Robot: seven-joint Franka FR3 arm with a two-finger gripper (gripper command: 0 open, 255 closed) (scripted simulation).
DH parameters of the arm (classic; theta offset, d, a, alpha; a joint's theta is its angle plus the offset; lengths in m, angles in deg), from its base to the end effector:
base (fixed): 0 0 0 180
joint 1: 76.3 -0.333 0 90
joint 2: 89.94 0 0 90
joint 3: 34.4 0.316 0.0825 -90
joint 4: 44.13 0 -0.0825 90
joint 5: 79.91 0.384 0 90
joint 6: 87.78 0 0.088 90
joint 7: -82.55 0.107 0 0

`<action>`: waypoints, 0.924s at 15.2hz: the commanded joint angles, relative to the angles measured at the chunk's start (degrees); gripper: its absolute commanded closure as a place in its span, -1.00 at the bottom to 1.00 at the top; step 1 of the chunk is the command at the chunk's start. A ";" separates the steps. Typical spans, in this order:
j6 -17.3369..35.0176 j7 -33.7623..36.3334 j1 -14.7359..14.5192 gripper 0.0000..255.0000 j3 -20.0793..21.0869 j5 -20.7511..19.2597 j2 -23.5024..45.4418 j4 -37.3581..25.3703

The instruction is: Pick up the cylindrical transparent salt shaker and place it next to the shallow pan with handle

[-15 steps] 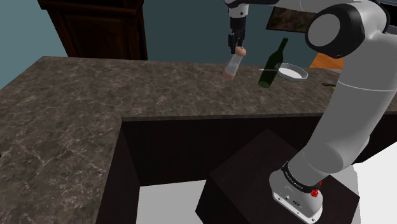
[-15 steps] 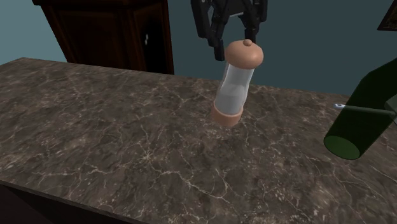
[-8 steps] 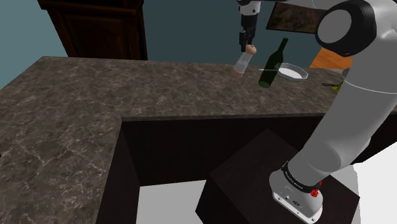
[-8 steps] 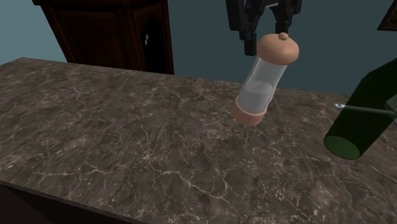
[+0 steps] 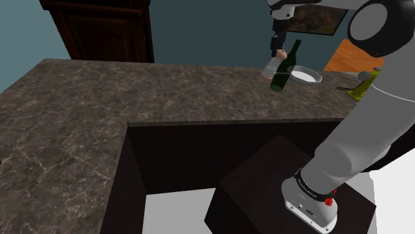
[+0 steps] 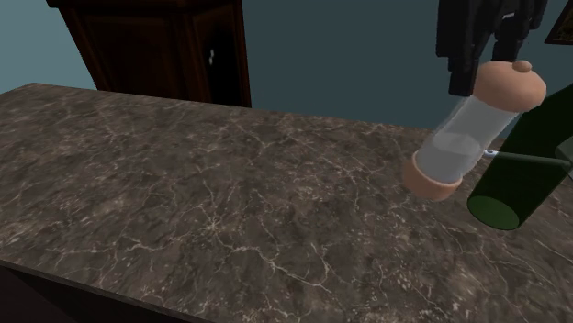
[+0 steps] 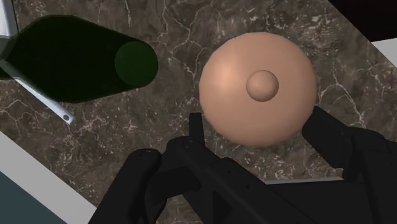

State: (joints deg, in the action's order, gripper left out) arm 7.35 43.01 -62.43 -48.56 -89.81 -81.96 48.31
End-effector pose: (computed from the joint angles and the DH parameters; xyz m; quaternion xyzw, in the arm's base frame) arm 0.5214 -0.2875 0.5359 0.9875 0.1115 -0.0935 0.0607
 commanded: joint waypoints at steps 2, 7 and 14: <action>1.11 -3.87 2.23 1.00 -1.72 -0.25 -0.51 0.82; 2.94 -10.05 5.83 1.00 -4.56 -0.51 -1.07 1.94; 4.97 -19.32 11.29 1.00 -8.54 0.28 0.63 0.48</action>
State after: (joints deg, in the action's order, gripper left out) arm 12.05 25.23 -52.02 -56.51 -89.83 -81.97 49.41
